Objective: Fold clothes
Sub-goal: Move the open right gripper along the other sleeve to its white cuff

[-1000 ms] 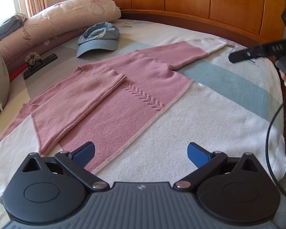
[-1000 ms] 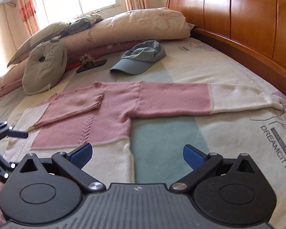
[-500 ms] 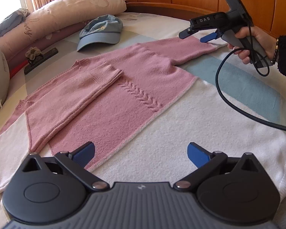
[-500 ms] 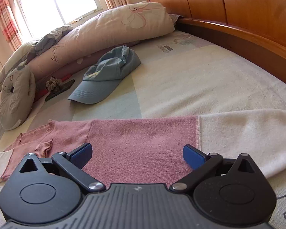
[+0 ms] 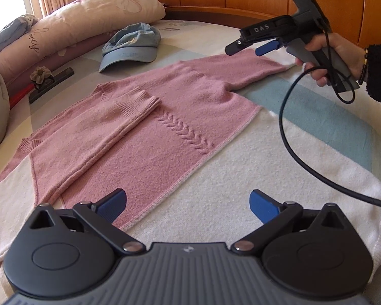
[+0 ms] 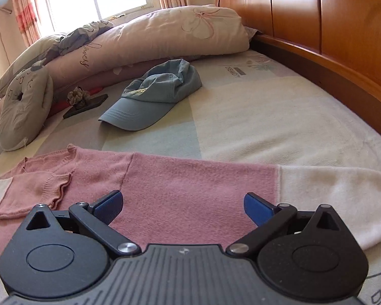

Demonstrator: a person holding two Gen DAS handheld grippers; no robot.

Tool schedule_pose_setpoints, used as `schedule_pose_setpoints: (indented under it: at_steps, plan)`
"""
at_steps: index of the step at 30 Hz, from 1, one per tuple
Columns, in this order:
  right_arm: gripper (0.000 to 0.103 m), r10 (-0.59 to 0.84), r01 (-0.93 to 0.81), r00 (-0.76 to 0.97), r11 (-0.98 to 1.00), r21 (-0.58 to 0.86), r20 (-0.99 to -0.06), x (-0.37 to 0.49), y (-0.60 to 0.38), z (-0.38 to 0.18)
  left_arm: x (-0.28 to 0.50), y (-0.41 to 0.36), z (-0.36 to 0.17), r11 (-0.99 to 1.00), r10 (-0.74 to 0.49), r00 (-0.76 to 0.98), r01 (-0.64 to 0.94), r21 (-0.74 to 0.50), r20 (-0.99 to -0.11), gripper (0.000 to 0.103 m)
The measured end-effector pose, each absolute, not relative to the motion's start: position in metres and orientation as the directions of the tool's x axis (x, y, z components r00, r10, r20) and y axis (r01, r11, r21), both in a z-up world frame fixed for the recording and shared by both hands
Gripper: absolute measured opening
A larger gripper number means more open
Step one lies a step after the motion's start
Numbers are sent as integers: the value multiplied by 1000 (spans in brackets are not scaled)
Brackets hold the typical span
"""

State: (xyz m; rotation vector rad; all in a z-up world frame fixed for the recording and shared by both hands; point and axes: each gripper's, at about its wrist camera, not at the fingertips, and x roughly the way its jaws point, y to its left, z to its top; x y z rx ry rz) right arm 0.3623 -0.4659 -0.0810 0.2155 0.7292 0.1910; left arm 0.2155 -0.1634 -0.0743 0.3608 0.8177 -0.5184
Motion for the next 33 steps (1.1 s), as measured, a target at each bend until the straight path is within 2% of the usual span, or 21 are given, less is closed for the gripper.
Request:
schedule_pose_setpoints:
  at_steps: [2, 5, 9, 15, 20, 24, 33]
  plan:
    - [103, 240, -68, 714, 959, 276, -658, 370, -463, -95, 215, -162, -73, 821, -279, 577, 558, 120, -768, 102]
    - [103, 239, -92, 737, 962, 258, -632, 358, -464, -103, 215, -160, -70, 824, -276, 578, 553, 120, -768, 102]
    - [103, 231, -76, 725, 963, 257, -649, 340, -471, -92, 216, -166, -69, 821, -268, 586, 554, 138, -765, 102]
    - [103, 215, -33, 778, 952, 303, -591, 331, -499, -73, 209, -184, -69, 798, -296, 577, 587, 135, -761, 102]
    - [103, 163, 44, 778, 949, 313, -606, 343, -522, -87, 206, -194, -68, 782, -297, 574, 605, 151, -763, 102]
    - [103, 178, 39, 788, 941, 336, -589, 334, -534, -103, 210, -195, -71, 786, -283, 576, 598, 159, -767, 102]
    - [103, 160, 89, 808, 918, 386, -566, 302, -546, -91, 215, -200, -78, 775, -302, 562, 615, 145, -770, 102]
